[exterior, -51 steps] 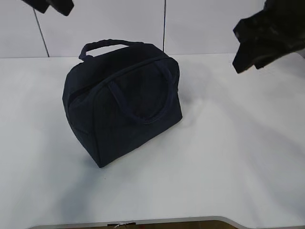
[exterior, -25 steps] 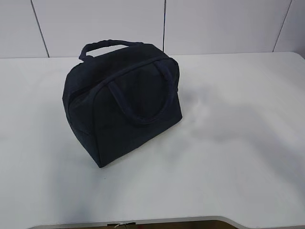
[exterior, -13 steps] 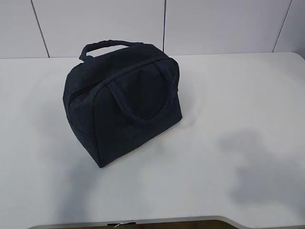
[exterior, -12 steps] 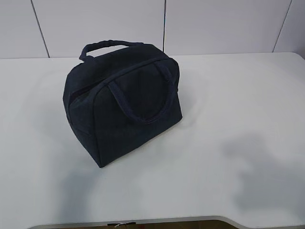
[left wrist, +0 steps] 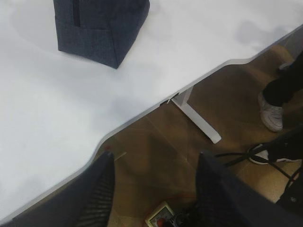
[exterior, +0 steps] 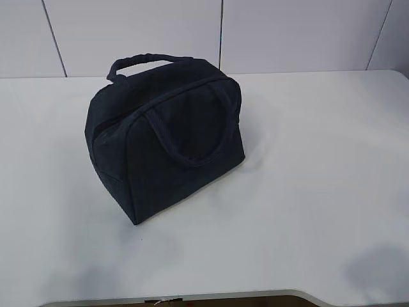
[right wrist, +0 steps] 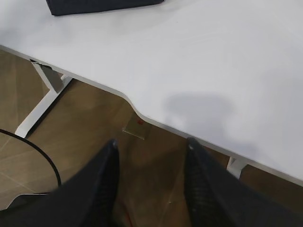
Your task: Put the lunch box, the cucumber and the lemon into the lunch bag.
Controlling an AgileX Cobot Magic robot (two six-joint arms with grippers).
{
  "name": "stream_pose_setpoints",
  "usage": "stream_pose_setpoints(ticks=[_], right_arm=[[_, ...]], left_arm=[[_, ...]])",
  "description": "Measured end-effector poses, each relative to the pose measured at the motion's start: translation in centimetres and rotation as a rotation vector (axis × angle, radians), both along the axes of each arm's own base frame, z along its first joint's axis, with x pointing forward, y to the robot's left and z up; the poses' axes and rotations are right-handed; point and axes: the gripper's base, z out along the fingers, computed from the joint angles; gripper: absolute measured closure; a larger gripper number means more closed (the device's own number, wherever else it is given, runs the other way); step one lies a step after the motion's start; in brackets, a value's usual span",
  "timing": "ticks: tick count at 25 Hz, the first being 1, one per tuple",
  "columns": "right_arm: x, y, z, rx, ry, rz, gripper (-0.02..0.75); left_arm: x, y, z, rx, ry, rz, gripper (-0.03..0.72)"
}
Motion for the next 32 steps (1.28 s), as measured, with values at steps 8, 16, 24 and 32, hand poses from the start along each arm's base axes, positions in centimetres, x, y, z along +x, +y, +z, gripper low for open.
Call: stream_pose_setpoints(ticks=[8,16,24,32], right_arm=[[0.1,-0.9,-0.3,-0.074,-0.033,-0.06,0.393],[1.2,-0.8,-0.6,-0.055,-0.088,-0.099,0.393],[1.3,-0.9,-0.6,-0.05,-0.099,-0.107,0.393],[1.3,-0.9,-0.6,-0.049,-0.099,-0.108,0.393]], left_arm=[[0.5,-0.1,-0.5,-0.003,-0.007,0.01,0.31],[1.5,-0.1,-0.7,-0.003,-0.073,0.06,0.343],[1.7,0.2,-0.9,0.031,-0.086,0.083,0.358],[1.8,0.2,-0.9,0.04,-0.089,0.142,0.402]])
